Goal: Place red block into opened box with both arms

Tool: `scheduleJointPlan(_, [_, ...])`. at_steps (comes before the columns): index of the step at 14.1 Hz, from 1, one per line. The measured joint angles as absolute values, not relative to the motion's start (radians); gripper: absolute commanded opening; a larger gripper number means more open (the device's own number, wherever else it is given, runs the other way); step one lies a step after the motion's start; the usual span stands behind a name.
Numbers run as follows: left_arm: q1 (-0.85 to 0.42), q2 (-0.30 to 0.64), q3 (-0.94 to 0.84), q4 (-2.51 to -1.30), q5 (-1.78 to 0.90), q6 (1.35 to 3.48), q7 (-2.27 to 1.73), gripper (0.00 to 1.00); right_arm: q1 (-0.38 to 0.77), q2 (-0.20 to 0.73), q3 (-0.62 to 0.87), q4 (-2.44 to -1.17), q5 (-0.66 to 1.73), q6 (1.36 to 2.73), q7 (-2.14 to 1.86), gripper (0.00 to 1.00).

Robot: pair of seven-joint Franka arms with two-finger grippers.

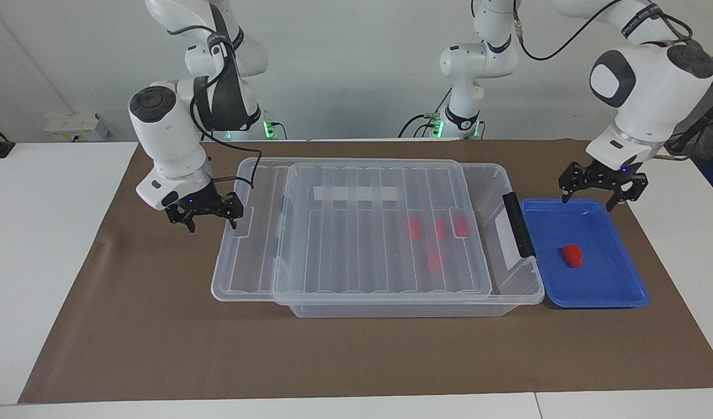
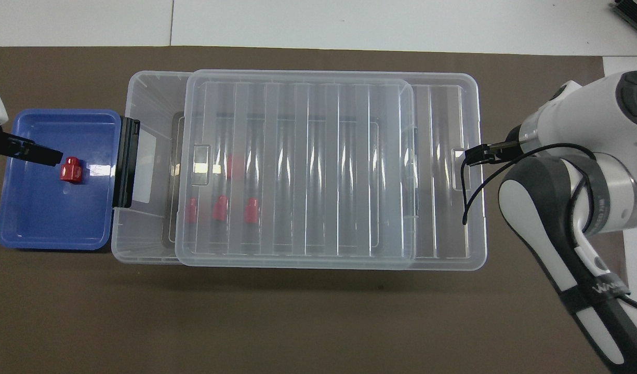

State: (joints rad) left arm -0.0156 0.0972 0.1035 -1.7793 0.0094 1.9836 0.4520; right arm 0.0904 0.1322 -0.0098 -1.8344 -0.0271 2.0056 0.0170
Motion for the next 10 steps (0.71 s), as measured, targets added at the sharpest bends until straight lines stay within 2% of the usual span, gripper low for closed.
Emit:
scheduleJointPlan(3, [-0.011,0.115,0.171,-1.917,0.009,2.182,0.493,1.00,0.050,0.132,-0.010,-1.835,-0.027,1.984,-0.052,1.00])
scheduleJointPlan(5, [0.001,0.103,0.194,-1.974,0.009,2.226,0.571,1.00,0.016,0.132,-0.010,-1.834,-0.027,1.975,-0.115,1.00])
scheduleJointPlan(10, [-0.004,0.055,0.180,-1.981,0.009,2.200,0.508,1.00,-0.040,0.132,-0.010,-1.834,-0.027,1.956,-0.247,1.00])
